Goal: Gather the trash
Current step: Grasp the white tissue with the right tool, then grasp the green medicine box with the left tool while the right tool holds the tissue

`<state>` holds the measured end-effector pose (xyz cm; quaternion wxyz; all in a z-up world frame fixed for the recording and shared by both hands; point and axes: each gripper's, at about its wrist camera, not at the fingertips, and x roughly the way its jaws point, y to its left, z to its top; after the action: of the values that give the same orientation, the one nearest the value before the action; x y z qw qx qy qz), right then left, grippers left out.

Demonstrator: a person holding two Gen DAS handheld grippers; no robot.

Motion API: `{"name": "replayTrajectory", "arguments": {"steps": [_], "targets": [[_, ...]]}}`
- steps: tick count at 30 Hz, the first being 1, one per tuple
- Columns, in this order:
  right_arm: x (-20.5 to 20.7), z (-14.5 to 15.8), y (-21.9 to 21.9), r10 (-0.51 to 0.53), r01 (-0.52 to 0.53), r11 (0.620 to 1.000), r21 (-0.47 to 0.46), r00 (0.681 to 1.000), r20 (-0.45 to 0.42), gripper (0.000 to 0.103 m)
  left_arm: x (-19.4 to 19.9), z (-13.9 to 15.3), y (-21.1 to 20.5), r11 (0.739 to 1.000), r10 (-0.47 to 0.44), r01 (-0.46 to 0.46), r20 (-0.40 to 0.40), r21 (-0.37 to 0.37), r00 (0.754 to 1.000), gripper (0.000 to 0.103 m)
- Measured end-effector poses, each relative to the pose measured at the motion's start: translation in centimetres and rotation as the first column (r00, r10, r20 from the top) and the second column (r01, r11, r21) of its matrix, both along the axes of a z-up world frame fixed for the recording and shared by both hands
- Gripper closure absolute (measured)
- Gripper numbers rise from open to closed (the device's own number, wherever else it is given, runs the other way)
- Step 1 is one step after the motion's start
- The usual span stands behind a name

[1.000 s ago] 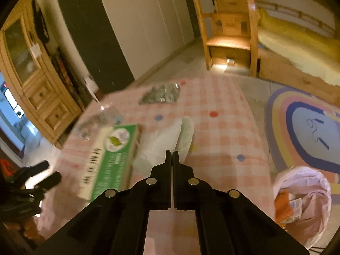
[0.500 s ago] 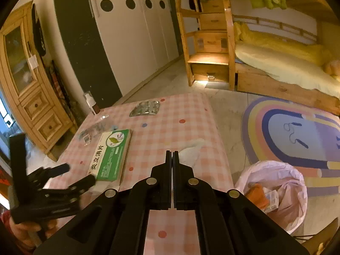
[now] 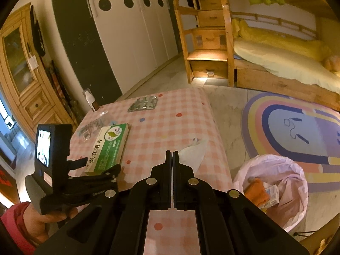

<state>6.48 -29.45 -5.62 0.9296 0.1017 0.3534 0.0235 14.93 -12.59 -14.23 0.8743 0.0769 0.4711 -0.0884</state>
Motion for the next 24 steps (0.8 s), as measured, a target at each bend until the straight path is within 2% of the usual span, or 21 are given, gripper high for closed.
{"name": "replayTrajectory", "arguments": {"steps": [4,7,8,16,24], "targets": [[-0.3,0.3,0.0,0.006,-0.006,1.000,0.005,1.000,0.007,0.103,-2.1,1.8,1.5,0.994,-0.059,0.063,0.043,-0.086,0.997,0.020],[-1.1,1.0,-0.3,0.011,-0.012,1.000,0.019,1.000,0.024,0.103,-4.2,3.8,2.5,0.976,-0.106,0.119,0.076,-0.182,0.991,0.020],[-1.5,1.3,-0.5,0.010,-0.011,1.000,0.024,0.999,0.031,0.103,-4.7,4.3,2.5,0.972,-0.115,0.130,0.085,-0.194,0.990,0.020],[-4.8,3.4,-2.4,-0.048,0.046,0.998,0.033,0.997,0.062,0.103,-8.5,7.4,0.1,0.930,-0.236,0.263,0.132,-0.255,0.963,0.020],[-8.1,3.6,-6.1,-0.145,0.143,0.989,0.027,0.987,0.063,0.103,-10.6,7.1,-4.7,0.877,-0.385,0.403,0.121,-0.262,0.915,0.020]]}}
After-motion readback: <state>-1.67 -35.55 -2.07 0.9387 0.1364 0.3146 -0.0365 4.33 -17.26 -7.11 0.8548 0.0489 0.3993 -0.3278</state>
